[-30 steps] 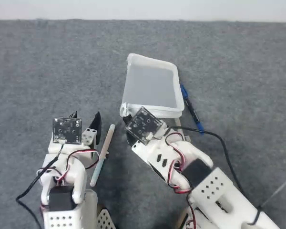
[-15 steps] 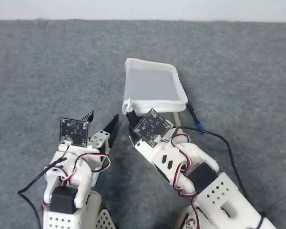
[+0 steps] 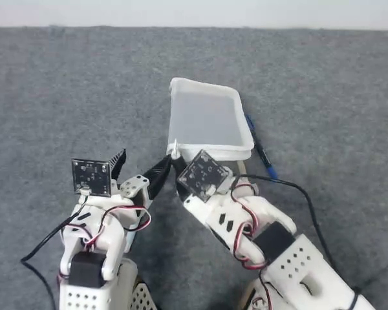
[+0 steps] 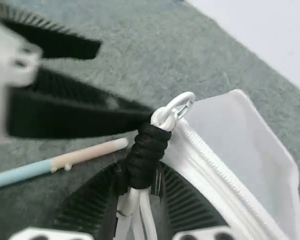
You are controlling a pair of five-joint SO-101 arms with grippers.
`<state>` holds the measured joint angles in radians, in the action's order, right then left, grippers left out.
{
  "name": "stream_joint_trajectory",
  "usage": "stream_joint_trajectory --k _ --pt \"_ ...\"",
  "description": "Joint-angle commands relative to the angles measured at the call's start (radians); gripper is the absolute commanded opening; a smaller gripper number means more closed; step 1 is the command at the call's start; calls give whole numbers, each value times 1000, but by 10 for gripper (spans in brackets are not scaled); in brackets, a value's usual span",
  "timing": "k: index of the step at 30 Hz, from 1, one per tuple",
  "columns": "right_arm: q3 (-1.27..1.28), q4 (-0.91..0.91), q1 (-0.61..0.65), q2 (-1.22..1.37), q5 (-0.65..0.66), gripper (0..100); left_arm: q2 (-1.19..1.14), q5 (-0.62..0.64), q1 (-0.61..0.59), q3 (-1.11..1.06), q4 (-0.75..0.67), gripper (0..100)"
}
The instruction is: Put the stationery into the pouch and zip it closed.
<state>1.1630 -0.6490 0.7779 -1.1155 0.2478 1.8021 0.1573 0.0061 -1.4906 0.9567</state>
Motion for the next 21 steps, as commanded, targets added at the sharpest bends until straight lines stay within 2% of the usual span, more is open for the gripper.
stream_joint_trajectory --k 1,15,21 --pt "-31 -51 41 -124 21 6 14 12 -26 -13 -69 327" --pt "-2 -94 77 -203 23 6 12 -5 6 -41 -80 325" --pt "21 -94 102 -211 78 6 14 -83 6 -101 -161 202"
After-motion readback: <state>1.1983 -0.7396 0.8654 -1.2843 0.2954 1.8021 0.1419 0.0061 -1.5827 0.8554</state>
